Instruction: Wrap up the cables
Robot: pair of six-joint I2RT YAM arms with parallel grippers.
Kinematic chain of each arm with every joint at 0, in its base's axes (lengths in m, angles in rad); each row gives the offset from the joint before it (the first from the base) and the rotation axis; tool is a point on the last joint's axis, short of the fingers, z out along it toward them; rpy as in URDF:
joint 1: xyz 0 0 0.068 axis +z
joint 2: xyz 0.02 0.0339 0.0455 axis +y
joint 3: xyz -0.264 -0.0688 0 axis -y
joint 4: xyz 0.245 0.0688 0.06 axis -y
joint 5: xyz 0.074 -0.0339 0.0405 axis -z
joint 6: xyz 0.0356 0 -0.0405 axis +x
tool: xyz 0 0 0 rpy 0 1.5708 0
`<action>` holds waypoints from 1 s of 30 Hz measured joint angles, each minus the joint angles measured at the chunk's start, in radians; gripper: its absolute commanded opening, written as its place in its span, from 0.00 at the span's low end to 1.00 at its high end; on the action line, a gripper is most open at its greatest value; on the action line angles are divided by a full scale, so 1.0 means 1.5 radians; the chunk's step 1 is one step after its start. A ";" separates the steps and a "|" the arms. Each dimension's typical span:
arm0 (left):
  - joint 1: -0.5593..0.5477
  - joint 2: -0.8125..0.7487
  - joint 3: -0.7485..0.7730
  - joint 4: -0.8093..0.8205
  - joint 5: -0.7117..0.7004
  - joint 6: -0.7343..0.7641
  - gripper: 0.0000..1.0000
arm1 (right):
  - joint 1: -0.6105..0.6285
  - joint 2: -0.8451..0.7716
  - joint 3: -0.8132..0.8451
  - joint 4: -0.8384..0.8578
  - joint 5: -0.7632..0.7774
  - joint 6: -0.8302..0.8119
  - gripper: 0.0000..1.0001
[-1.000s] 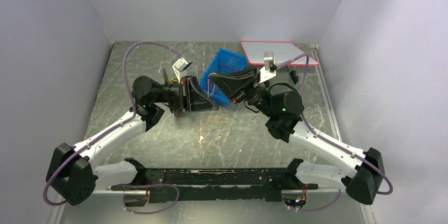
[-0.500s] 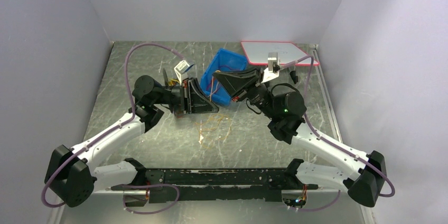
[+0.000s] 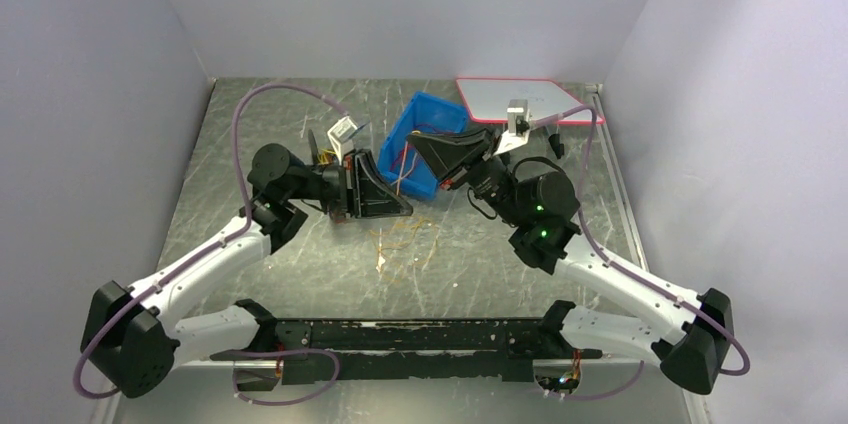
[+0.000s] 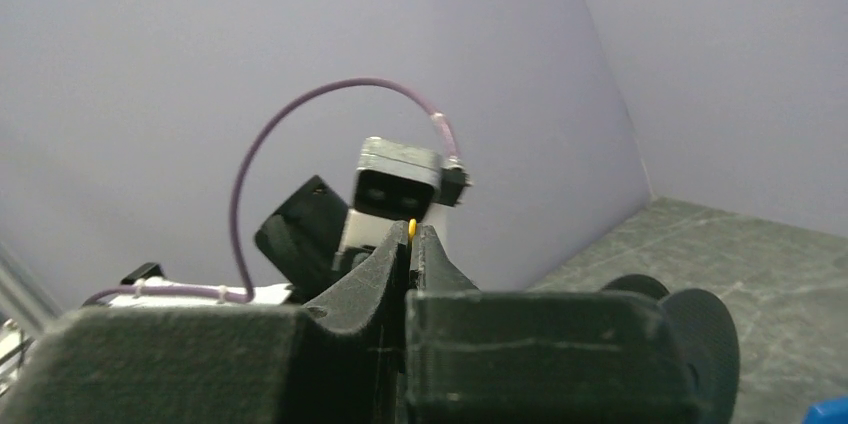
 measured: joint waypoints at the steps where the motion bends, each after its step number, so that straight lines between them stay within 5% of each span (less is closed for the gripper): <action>1: 0.000 -0.007 0.000 -0.010 -0.001 0.010 0.07 | 0.000 -0.004 0.000 -0.012 0.011 0.000 0.00; 11: 0.000 -0.094 0.000 -0.145 -0.029 0.124 0.07 | 0.006 -0.052 -0.065 -0.136 0.120 0.026 0.00; 22: 0.000 -0.108 -0.007 -0.254 -0.025 0.209 0.07 | 0.012 -0.073 -0.187 -0.133 0.100 0.090 0.00; 30: -0.001 -0.120 0.007 -0.370 0.006 0.282 0.07 | 0.008 -0.139 -0.211 -0.182 0.080 0.053 0.36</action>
